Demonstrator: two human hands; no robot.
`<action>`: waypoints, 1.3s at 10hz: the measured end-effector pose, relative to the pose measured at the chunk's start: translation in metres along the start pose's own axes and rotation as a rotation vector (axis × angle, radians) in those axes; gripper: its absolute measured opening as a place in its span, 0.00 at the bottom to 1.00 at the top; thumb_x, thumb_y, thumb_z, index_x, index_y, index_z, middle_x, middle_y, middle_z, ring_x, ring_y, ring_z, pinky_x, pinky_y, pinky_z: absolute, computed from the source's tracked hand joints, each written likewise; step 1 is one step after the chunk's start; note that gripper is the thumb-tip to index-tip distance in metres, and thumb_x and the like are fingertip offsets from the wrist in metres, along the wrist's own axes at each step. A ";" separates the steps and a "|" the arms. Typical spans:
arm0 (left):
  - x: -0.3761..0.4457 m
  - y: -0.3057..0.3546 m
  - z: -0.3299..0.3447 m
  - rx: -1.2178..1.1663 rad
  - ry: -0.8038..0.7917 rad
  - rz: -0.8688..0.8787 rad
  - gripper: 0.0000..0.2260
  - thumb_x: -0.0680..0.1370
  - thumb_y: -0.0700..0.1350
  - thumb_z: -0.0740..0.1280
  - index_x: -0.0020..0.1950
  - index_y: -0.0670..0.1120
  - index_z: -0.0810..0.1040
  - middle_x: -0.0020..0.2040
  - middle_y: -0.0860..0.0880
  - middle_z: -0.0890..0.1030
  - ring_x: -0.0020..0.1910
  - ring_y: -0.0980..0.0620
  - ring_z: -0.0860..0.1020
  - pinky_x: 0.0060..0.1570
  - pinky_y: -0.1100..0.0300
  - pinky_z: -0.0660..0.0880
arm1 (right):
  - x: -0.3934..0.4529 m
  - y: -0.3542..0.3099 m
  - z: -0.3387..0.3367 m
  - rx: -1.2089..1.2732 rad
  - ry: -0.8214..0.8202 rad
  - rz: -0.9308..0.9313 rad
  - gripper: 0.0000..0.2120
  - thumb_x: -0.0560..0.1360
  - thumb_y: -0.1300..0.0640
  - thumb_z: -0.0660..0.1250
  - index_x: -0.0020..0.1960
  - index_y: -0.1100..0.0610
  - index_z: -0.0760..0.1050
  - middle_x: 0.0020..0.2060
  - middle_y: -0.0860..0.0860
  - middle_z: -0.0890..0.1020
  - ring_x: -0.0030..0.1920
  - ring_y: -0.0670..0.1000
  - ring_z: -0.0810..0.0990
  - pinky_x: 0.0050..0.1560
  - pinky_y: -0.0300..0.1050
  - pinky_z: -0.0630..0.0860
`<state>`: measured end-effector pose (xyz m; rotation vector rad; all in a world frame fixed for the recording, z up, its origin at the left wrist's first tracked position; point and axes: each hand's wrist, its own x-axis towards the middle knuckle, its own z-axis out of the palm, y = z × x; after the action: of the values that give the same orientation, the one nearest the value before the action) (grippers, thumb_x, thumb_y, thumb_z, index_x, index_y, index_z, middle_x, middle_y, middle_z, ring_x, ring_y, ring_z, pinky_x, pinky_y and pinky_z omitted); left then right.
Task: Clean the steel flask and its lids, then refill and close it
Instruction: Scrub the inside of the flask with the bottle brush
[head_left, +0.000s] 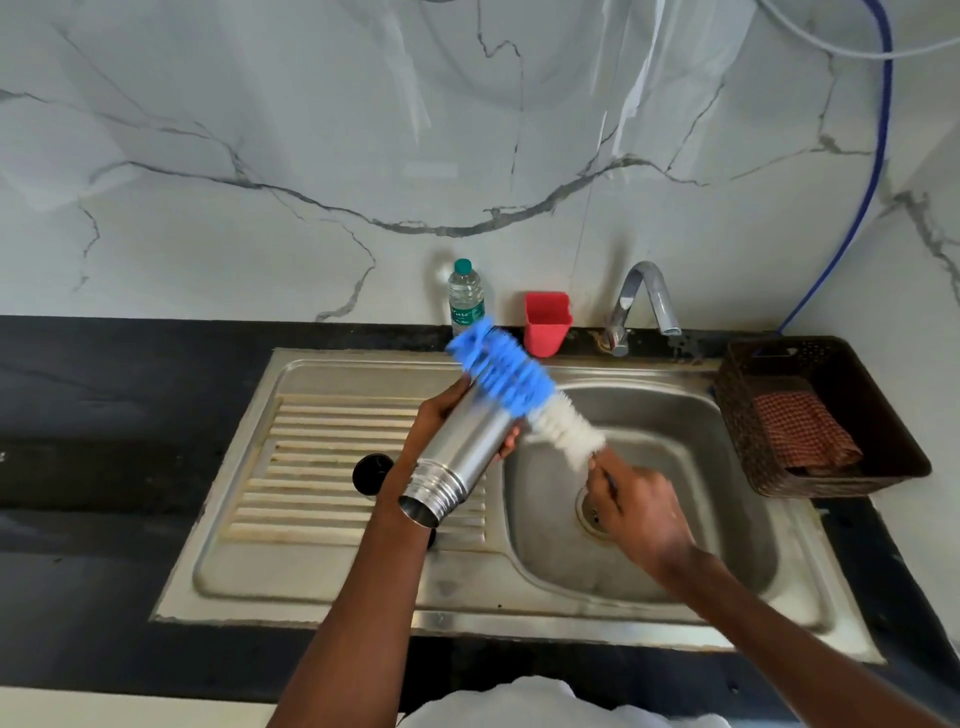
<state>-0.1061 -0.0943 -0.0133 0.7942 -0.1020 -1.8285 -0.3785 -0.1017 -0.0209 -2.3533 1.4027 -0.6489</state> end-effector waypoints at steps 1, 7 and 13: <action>0.003 0.005 0.004 0.059 0.089 -0.041 0.29 0.83 0.52 0.65 0.74 0.31 0.73 0.64 0.31 0.77 0.56 0.36 0.80 0.58 0.47 0.81 | 0.011 0.002 0.001 0.014 -0.032 0.103 0.03 0.81 0.52 0.61 0.50 0.50 0.73 0.29 0.53 0.78 0.29 0.60 0.76 0.31 0.54 0.73; 0.001 -0.009 -0.055 -0.007 -0.048 0.277 0.27 0.88 0.50 0.49 0.78 0.31 0.68 0.77 0.22 0.59 0.79 0.24 0.57 0.82 0.48 0.42 | -0.020 -0.011 -0.003 0.131 -0.094 -0.210 0.04 0.81 0.52 0.59 0.47 0.46 0.69 0.28 0.44 0.72 0.25 0.51 0.70 0.28 0.49 0.69; -0.029 -0.009 -0.020 -0.510 -0.036 -0.196 0.28 0.87 0.46 0.60 0.81 0.33 0.55 0.65 0.28 0.80 0.69 0.31 0.77 0.72 0.40 0.73 | -0.044 -0.012 0.007 0.174 -0.059 -0.114 0.03 0.80 0.52 0.59 0.48 0.47 0.69 0.28 0.45 0.72 0.24 0.46 0.67 0.26 0.45 0.68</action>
<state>-0.0961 -0.0594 -0.0189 0.4194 0.4179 -1.9337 -0.3839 -0.0565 -0.0308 -2.3069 1.1456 -0.6965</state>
